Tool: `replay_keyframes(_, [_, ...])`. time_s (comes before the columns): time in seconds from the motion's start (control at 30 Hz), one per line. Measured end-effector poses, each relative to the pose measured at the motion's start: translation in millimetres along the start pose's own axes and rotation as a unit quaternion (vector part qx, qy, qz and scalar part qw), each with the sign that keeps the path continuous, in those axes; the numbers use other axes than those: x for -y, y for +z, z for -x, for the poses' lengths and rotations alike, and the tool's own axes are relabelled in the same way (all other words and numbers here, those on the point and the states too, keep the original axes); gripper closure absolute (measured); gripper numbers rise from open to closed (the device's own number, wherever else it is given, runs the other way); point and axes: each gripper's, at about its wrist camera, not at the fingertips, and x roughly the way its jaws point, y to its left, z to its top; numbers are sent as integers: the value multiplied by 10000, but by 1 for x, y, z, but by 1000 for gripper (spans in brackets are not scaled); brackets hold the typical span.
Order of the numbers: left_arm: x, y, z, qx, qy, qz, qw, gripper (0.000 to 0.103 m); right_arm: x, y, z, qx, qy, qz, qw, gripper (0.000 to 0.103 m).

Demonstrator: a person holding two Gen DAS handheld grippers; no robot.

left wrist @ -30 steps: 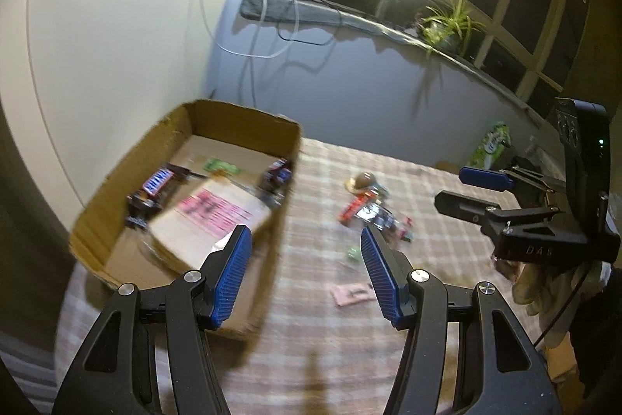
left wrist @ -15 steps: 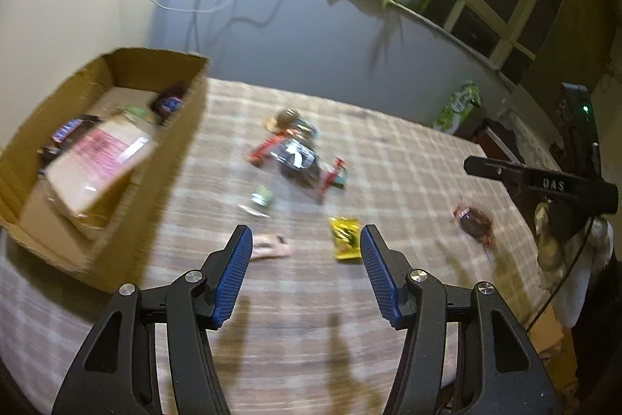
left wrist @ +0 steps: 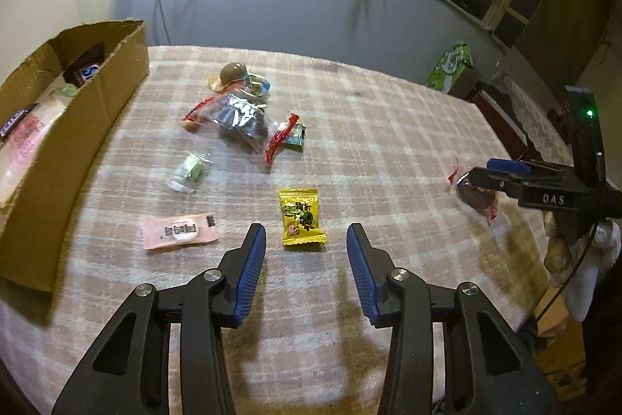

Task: Organize snacks
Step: 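Grasp the yellow candy packet with the left tool while the right tool grasps the red-sealed snack bag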

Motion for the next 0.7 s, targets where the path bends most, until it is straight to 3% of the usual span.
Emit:
replay_keyframes(0.13, [6, 2, -10, -79, 141, -169, 9997, 65, -5, -4, -9, -79, -146, 184, 9997, 28])
replay_keyframes(0.33, [14, 5, -28, -191, 405, -472, 9979, 73, -4, -6, -18, -156, -247, 234, 9993, 41])
replay_keyframes(0.53, [17, 5, -36, -201, 497, -589, 9968, 77, -1, -7, -24, -245, -258, 222, 9991, 60])
replay_keyframes(0.7, [16, 6, -38, -176, 521, -590, 9967, 78, 0, -8, -25, -249, -255, 207, 9992, 62])
